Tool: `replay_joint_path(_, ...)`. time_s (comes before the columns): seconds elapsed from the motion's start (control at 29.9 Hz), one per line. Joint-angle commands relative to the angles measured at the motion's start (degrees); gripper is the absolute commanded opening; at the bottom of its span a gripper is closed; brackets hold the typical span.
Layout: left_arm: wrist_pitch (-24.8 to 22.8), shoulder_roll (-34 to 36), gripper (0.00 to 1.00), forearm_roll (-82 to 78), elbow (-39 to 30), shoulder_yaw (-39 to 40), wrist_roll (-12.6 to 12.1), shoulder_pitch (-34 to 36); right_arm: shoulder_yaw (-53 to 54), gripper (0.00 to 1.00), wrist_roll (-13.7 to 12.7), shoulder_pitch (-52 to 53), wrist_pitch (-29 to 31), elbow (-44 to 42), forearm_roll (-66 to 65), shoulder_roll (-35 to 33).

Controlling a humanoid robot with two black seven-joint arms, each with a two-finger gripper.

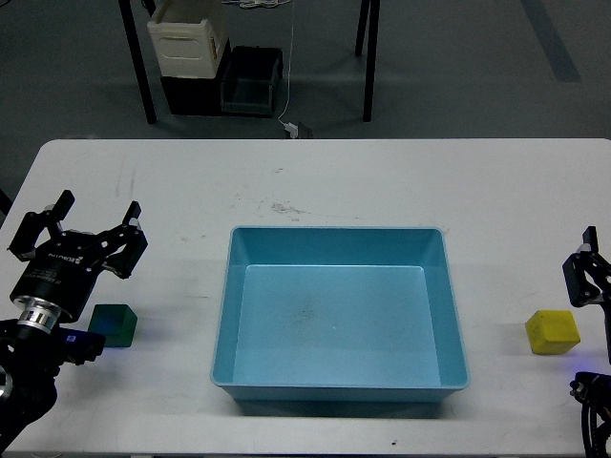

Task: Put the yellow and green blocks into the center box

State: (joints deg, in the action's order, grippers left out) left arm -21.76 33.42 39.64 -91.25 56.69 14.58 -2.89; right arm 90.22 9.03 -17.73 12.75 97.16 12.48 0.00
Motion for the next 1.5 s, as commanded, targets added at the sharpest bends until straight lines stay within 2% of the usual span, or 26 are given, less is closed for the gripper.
replay_joint_path(0.0, 0.1, 0.1, 1.0, 0.0, 0.6, 0.0, 0.1, 0.2, 0.4, 1.0, 0.0, 0.2, 0.3, -1.1, 0.0, 0.0)
replay_joint_path(0.3, 0.1, 0.1, 1.0, 0.2, 1.5, 1.0, 0.1, 0.3, 1.8, 1.0, -0.1, 2.2, 4.8, -2.7, -3.1, -0.7)
replay_joint_path(0.43, 0.2, 0.1, 1.0, 0.2, 1.5, 1.0, 0.1, 0.4, 4.1, 1.0, 0.1, 4.0, 3.8, -3.7, -17.4, -8.2)
replay_joint_path(0.57, 0.4, 0.1, 1.0, 0.2, 1.6, 1.0, 0.1, 0.4, 7.3, 1.0, 0.1, 11.6, -2.3, -4.9, -33.4, -11.0)
replay_joint_path(0.63, 0.4, 0.1, 1.0, 0.2, 1.7, 1.0, 0.1, 0.4, 7.4, 1.0, 0.1, 14.2, -5.2, -5.0, -41.7, -14.5)
replay_joint_path(0.84, 0.4, 0.0, 1.0, 0.3, 2.5, 1.1, 0.2, 0.5, 3.3, 0.99, 0.1, 23.5, -19.0, -7.3, -62.2, -30.2)
replay_joint_path(0.94, 0.5, 0.0, 1.0, 0.3, 2.8, 1.0, 0.2, 0.5, -1.0, 0.99, 0.5, 28.5, -19.4, -10.9, -64.2, -37.5)
replay_joint_path(1.0, 0.5, -0.2, 1.0, 0.3, 2.8, 1.0, 0.2, 0.5, -4.2, 0.99, 1.9, 30.5, -18.7, -12.6, -66.0, -41.6)
replay_joint_path(1.07, 0.5, -0.5, 1.0, 0.3, 2.9, 1.0, 0.2, 0.5, -7.9, 0.99, 4.4, 32.3, -18.4, -13.7, -69.9, -45.6)
replay_joint_path(1.2, 0.5, -0.5, 1.0, 0.3, 3.0, 1.1, 0.2, 0.5, -19.2, 0.99, 10.8, 38.3, -17.6, -16.3, -77.6, -52.2)
replay_joint_path(1.34, 0.6, -0.5, 1.0, 0.3, 3.7, 1.1, 0.2, 0.5, -31.2, 0.99, 19.0, 48.5, -11.8, -19.3, -78.6, -57.2)
replay_joint_path(1.47, 0.6, -0.5, 1.0, 0.3, 3.9, 1.1, 0.2, 0.5, -41.9, 0.99, 19.0, 56.2, -5.4, -20.1, -80.4, -62.8)
